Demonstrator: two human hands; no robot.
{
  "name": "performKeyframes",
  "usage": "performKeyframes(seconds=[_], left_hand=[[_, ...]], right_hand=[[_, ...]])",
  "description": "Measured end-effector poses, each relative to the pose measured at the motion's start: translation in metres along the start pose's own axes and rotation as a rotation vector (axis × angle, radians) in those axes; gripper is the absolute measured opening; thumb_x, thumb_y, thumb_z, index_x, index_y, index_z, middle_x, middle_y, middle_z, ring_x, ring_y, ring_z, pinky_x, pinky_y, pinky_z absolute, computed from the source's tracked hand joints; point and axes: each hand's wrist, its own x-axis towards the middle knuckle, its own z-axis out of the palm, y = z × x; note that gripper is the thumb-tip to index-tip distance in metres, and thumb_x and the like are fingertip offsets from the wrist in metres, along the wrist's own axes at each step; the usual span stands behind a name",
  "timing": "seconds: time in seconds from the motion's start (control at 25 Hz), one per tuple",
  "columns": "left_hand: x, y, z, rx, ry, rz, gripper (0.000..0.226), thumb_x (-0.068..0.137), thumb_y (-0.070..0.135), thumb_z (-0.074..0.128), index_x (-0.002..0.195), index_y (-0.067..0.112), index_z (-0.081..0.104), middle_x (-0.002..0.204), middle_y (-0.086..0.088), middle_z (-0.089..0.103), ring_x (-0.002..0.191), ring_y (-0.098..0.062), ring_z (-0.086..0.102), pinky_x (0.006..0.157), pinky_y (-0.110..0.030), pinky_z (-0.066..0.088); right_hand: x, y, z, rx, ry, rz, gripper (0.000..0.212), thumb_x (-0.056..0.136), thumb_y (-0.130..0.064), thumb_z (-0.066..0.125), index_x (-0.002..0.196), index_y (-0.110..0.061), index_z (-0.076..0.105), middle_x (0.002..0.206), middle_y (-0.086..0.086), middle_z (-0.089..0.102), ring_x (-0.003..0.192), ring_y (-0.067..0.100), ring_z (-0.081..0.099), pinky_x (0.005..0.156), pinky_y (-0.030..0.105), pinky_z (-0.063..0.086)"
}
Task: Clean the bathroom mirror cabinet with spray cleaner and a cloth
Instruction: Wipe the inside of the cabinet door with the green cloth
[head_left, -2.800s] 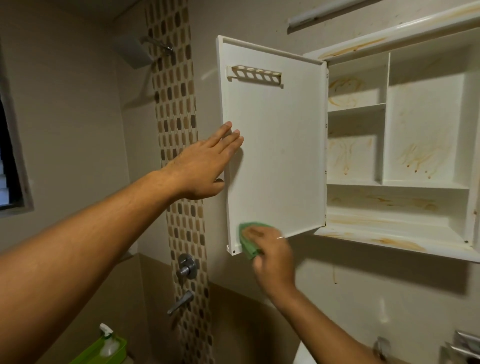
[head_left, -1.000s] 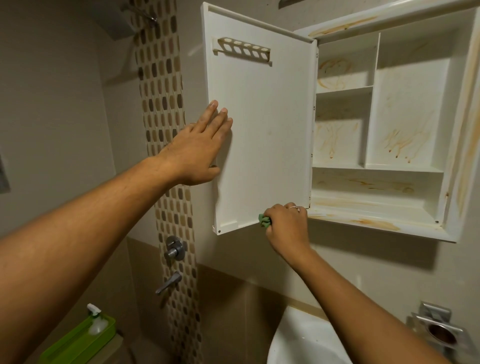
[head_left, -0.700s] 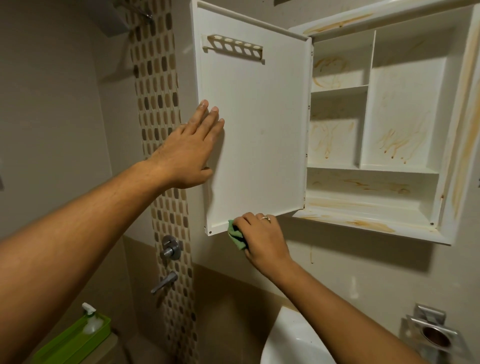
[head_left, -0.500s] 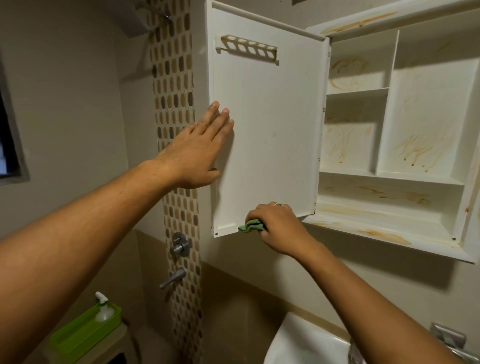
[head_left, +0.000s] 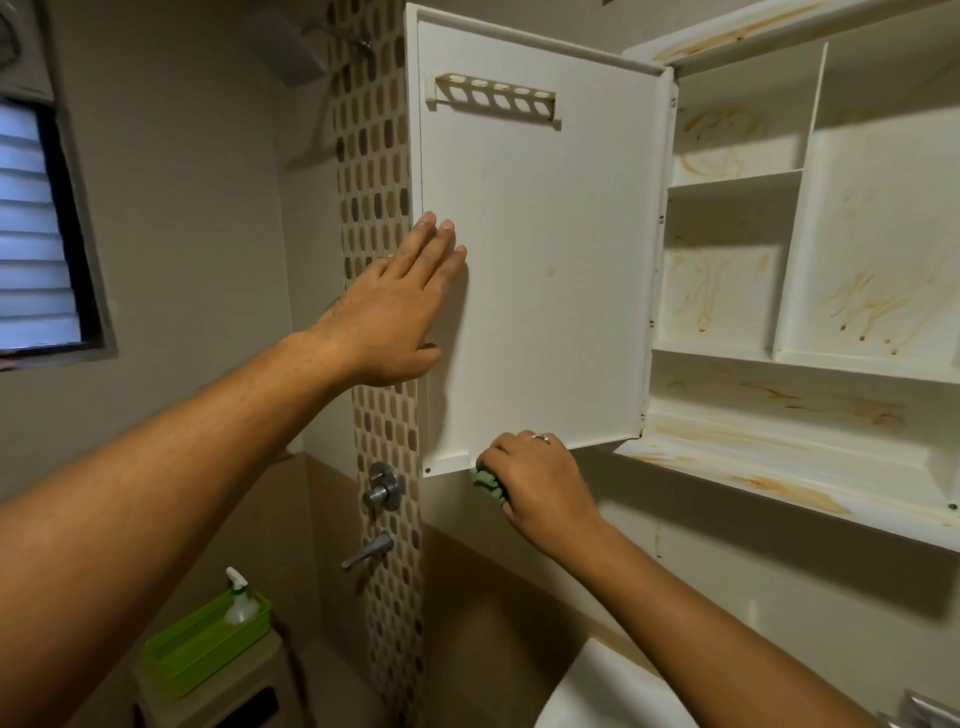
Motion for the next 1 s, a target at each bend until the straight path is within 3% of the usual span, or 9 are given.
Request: performKeyframes(seconds=[0.12,0.28,0.4,0.56,0.76,0.92,1.0], left_hand=[[0.0,0.003,0.001,0.001,-0.014,-0.017,0.108,0.092,0.038,0.065,0.162,0.014,-0.014,0.167,-0.008,-0.028,0.153,-0.023,-0.029,0.12,-0.041,0.0],[0.001,0.007,0.0,0.007,-0.017,-0.03,0.108,0.091,0.038,0.065,0.163,0.013,-0.012,0.168,-0.009,-0.025,0.155,-0.023,-0.025,0.125,-0.048,0.013],[0.0,0.009,-0.001,0.04,-0.018,-0.044,0.108,0.091,0.038,0.065,0.162,0.014,-0.013,0.169,-0.009,-0.024,0.155,-0.023,-0.024,0.126,-0.047,0.009],[0.003,0.012,-0.004,0.04,-0.047,-0.063,0.108,0.091,0.035,0.066,0.162,0.015,-0.013,0.169,-0.009,-0.024,0.155,-0.023,-0.023,0.126,-0.048,0.005],[0.01,0.051,0.003,0.179,0.056,-0.165,0.098,0.093,0.026,0.06,0.163,0.015,-0.007,0.17,-0.014,-0.014,0.157,-0.031,-0.016,0.124,-0.065,-0.003],[0.041,0.102,0.015,0.189,0.057,-0.037,0.095,0.093,0.023,0.054,0.163,0.014,-0.01,0.171,-0.012,-0.009,0.158,-0.029,-0.012,0.125,-0.062,-0.003],[0.046,0.1,0.022,0.213,0.023,-0.037,0.095,0.094,0.024,0.053,0.162,0.013,-0.013,0.171,-0.011,-0.012,0.158,-0.026,-0.013,0.125,-0.061,-0.003]], right_hand=[[0.017,0.015,-0.01,0.042,0.07,0.153,0.026,0.08,-0.004,0.067,0.098,-0.022,0.068,0.092,-0.001,0.066,0.078,0.024,0.062,0.074,0.036,0.045],[0.015,-0.012,0.001,0.037,0.046,0.096,0.025,0.073,-0.002,0.073,0.089,-0.02,0.068,0.083,0.001,0.064,0.075,0.025,0.06,0.069,0.036,0.044],[0.011,0.018,0.002,0.004,0.092,0.025,0.021,0.072,-0.01,0.08,0.085,-0.023,0.07,0.078,-0.001,0.065,0.072,0.023,0.06,0.069,0.035,0.043],[0.003,0.053,-0.002,-0.031,0.092,0.22,0.017,0.077,-0.011,0.078,0.087,-0.022,0.07,0.081,-0.001,0.067,0.077,0.024,0.061,0.074,0.038,0.044],[0.014,0.002,0.009,0.088,0.124,0.081,0.02,0.073,-0.004,0.075,0.086,-0.018,0.071,0.082,0.002,0.066,0.077,0.025,0.06,0.071,0.037,0.046],[0.0,0.034,0.004,-0.032,0.071,-0.036,0.026,0.065,-0.012,0.08,0.088,-0.021,0.073,0.08,0.002,0.065,0.073,0.027,0.062,0.067,0.036,0.043],[-0.006,0.076,0.002,-0.086,0.045,-0.011,0.017,0.073,-0.014,0.079,0.088,-0.02,0.072,0.08,0.003,0.066,0.073,0.028,0.063,0.067,0.036,0.042]])
